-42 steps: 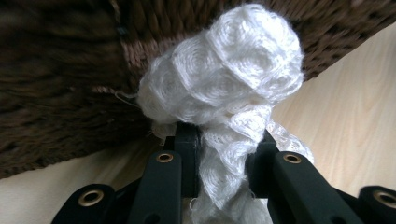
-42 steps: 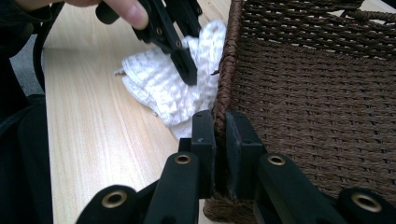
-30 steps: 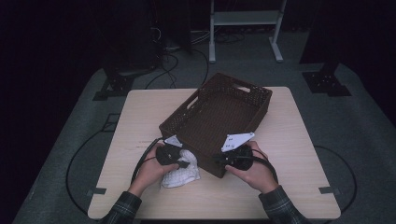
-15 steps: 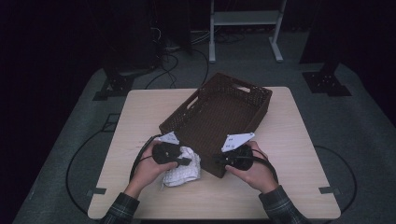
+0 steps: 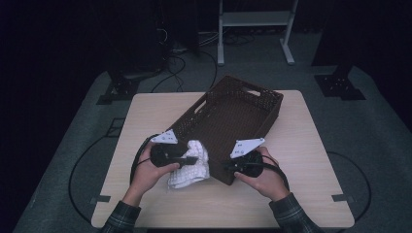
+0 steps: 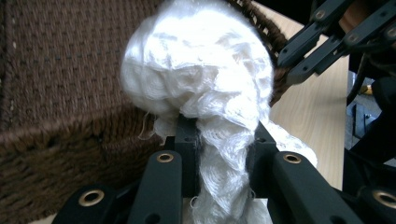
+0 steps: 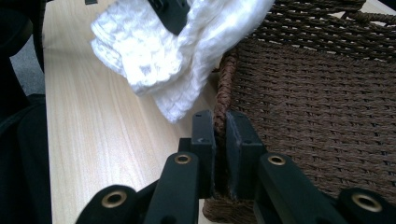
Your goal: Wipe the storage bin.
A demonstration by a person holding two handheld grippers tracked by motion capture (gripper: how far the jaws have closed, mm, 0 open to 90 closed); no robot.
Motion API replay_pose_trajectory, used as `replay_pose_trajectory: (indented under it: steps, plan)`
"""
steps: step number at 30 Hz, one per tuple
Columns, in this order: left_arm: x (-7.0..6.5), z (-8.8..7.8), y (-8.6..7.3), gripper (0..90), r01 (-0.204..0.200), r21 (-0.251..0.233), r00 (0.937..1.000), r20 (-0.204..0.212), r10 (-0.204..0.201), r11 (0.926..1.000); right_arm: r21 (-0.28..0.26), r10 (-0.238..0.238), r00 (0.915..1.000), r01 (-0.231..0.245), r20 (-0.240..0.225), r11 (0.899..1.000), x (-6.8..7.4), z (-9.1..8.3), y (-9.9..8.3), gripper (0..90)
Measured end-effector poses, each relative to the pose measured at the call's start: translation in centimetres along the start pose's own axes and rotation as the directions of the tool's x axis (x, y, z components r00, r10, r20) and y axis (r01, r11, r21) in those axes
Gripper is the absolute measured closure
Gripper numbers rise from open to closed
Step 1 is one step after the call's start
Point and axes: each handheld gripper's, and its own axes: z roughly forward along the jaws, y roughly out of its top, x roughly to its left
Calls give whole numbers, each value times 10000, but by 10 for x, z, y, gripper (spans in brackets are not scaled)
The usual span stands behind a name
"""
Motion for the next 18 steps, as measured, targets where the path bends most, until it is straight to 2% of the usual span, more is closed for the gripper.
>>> replay_pose_trajectory:
  steps: [6,11,18]
  plan:
    - [2,14,-4,715,21,453,10000,47,-23,9990,6,-10,10000,10,1,10000,0,0,0,819]
    - [3,22,-9,716,182,642,9997,129,-191,9978,11,3,10000,-3,26,10000,0,0,0,819]
    - [4,39,-16,716,169,1301,9999,-29,-167,9914,11,-10,10000,10,33,10000,0,0,0,819]
